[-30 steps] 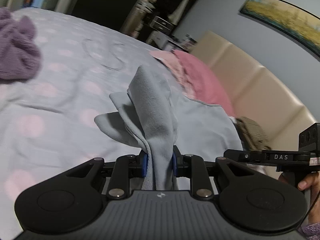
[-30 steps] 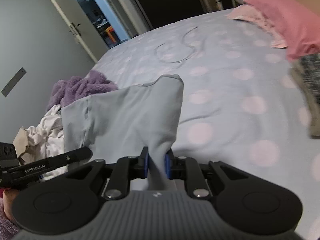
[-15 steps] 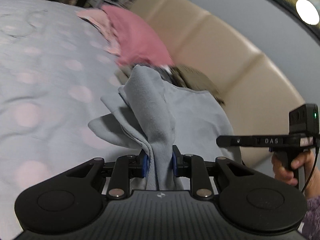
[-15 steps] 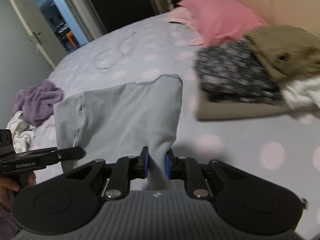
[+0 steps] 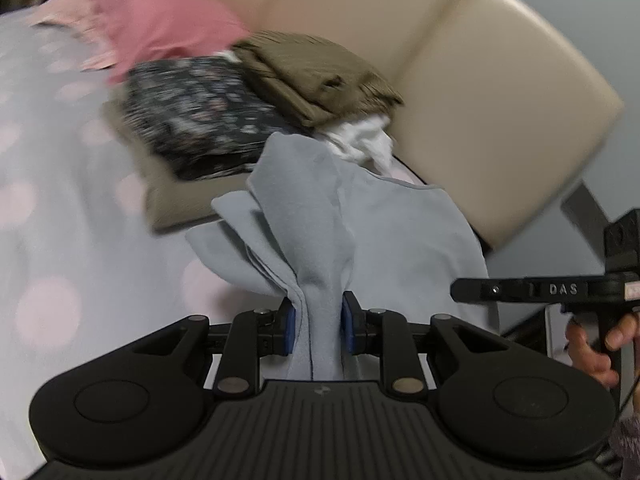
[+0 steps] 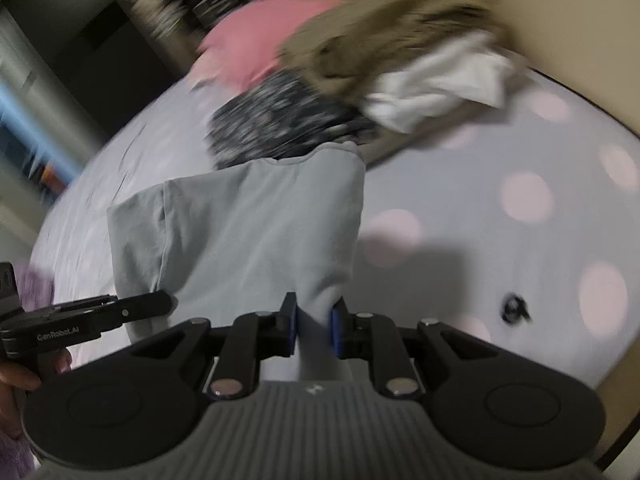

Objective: Fold clothes
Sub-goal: 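Grasp the folded shirt with both grippers and carry it toward the headboard, then lower the folded shirt onto the bed beside the clothes stack and open both grippers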

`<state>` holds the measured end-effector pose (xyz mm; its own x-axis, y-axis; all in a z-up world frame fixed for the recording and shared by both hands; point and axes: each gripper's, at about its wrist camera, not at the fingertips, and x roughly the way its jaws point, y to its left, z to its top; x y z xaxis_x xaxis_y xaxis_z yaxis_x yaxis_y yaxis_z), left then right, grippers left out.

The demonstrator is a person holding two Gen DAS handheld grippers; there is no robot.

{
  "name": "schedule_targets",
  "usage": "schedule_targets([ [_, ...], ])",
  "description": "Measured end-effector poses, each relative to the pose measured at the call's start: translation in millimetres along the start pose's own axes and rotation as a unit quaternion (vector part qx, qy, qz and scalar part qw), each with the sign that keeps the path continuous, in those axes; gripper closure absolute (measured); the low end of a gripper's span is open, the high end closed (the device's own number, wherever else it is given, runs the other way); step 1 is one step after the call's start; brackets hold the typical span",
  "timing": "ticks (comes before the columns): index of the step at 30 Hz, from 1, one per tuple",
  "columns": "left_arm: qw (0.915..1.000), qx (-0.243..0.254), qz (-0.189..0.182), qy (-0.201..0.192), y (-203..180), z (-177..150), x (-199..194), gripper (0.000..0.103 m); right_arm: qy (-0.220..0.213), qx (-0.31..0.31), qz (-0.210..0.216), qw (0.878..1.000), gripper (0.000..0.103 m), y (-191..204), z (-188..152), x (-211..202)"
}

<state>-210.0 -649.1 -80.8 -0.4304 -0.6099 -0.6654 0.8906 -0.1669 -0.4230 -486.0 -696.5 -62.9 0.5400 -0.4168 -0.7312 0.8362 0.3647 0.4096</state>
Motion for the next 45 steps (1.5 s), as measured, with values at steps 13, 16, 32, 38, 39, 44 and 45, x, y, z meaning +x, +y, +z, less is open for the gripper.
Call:
schedule_targets([
  [13, 0.9847, 0.156, -0.024, 0.075, -26, 69, 91, 0.083, -0.128, 0.172, -0.081, 0.973, 0.085, -21, -59, 4],
  [16, 0.9819, 0.168, -0.025, 0.083, -28, 75, 112, 0.083, -0.143, 0.190, -0.093, 0.967, 0.085, -28, -63, 11],
  [32, 0.9763, 0.188, -0.005, 0.107, -24, 58, 190, 0.075, -0.125, 0.246, -0.160, 0.948, 0.083, -64, -72, 56],
  [38, 0.9833, 0.164, -0.004, 0.079, -11, 58, 164, 0.065, -0.114, 0.241, -0.145, 0.953, 0.067, -78, -79, 47],
  [39, 0.9837, 0.161, -0.005, 0.079, -9, 56, 158, 0.064, -0.118, 0.235, -0.143, 0.954, 0.067, -79, -80, 42],
  [44, 0.9860, 0.146, -0.009, 0.080, 3, 47, 127, 0.060, -0.132, 0.126, -0.183, 0.966, 0.066, -87, -78, 21],
  [45, 0.9864, 0.143, -0.010, 0.080, 5, 45, 120, 0.058, -0.124, 0.097, -0.191, 0.969, 0.067, -90, -78, 24],
])
